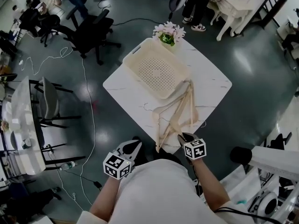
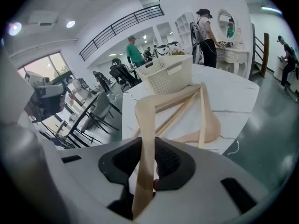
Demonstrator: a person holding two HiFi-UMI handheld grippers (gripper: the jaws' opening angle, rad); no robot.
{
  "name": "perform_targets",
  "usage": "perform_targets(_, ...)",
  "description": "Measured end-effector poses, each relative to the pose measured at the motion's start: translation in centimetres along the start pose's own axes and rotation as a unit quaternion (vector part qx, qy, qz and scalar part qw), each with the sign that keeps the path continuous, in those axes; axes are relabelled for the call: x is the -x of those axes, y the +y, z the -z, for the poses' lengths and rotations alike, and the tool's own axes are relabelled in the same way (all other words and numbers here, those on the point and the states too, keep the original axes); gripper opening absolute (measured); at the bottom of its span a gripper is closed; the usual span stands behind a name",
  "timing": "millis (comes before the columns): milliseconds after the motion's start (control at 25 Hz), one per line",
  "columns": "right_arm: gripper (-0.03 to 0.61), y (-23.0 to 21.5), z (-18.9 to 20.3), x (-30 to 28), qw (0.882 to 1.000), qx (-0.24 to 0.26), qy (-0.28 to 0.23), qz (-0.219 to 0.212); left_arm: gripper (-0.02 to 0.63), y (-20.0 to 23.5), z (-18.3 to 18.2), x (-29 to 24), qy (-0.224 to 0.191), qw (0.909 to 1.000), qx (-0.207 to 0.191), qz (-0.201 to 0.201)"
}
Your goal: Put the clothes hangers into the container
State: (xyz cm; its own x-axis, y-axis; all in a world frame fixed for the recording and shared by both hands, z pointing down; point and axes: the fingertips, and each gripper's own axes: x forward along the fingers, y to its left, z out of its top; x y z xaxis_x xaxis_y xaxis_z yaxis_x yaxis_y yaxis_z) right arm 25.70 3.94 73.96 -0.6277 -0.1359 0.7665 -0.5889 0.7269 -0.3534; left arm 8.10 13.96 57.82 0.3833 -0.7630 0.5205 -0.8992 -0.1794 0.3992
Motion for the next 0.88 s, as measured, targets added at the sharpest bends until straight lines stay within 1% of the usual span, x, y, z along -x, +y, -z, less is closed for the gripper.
perform_targets(240,0.095,0.1,-1.0,1.6,1.000,-0.016,-0.025,0.005,0.008,-0.2,-0.1,-0.9,0.006,0.9998,-0.006,0.020)
perform_targets(360,0.095,0.1,-2.2,2.4,0.998,-0.028,-0.047,0.014,0.008,0.4,-0.6,-1.8,0.012,0.9990,-0.014,0.040)
perform_targets(560,0.095,0.5,-4.5,3.7,0.994,-0.058,-0.081,0.045,0.008,2.1,-2.5,-2.9,0.020,0.9960,-0.034,0.081)
perform_targets(720,0.095,1.3,-7.0,4.4,0.990,-0.073,-0.101,0.058,0.008,4.0,-4.0,-3.1,0.024,0.9933,-0.043,0.105)
perform_targets(880,0.095,2.6,-10.7,4.6,0.990,-0.064,-0.113,0.059,0.008,6.0,-4.9,-3.6,0.034,0.9907,-0.048,0.123)
